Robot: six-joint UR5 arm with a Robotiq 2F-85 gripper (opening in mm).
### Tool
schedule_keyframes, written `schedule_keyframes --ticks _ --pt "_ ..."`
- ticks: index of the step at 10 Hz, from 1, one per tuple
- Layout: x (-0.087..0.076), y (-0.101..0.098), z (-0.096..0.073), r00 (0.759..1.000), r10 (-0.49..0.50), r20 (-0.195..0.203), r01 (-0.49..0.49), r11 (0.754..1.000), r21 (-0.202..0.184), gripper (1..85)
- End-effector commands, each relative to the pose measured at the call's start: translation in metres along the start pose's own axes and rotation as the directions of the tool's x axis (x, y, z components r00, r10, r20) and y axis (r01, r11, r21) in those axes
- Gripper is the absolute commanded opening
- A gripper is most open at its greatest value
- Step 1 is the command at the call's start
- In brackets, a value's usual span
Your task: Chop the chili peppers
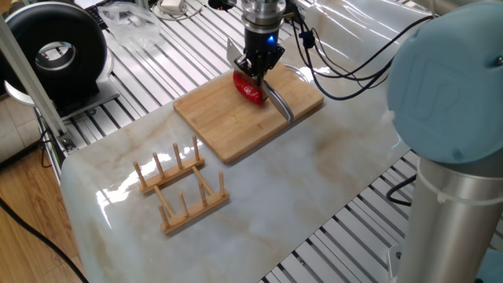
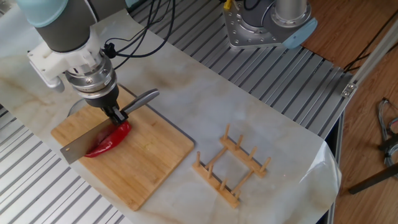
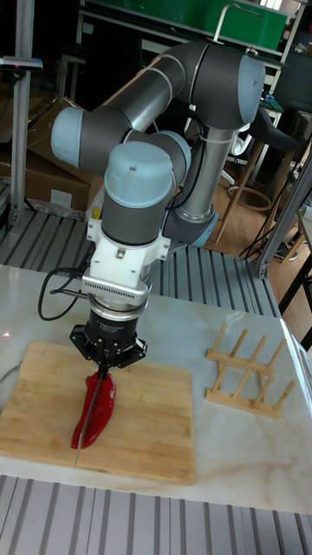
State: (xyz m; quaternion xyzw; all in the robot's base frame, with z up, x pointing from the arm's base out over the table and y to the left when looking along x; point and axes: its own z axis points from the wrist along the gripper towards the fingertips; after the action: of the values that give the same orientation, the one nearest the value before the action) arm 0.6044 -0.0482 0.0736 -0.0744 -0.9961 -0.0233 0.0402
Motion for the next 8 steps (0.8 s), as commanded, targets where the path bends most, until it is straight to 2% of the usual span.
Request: schedule_keyframes --ticks 1,5,8 --pt "-0.0008 0.0022 -0.0026 1.0 0.003 -0.01 -0.003 1.0 -0.01 1.3" --pt "-0.0037 -0.0041 -0.0073 1.0 0.008 -0.001 -0.008 1.0 -0.005 1.3" --pt "-0.0095 0.0013 -0.0082 1.0 0.024 0.012 -0.024 1.0 -0.003 1.3"
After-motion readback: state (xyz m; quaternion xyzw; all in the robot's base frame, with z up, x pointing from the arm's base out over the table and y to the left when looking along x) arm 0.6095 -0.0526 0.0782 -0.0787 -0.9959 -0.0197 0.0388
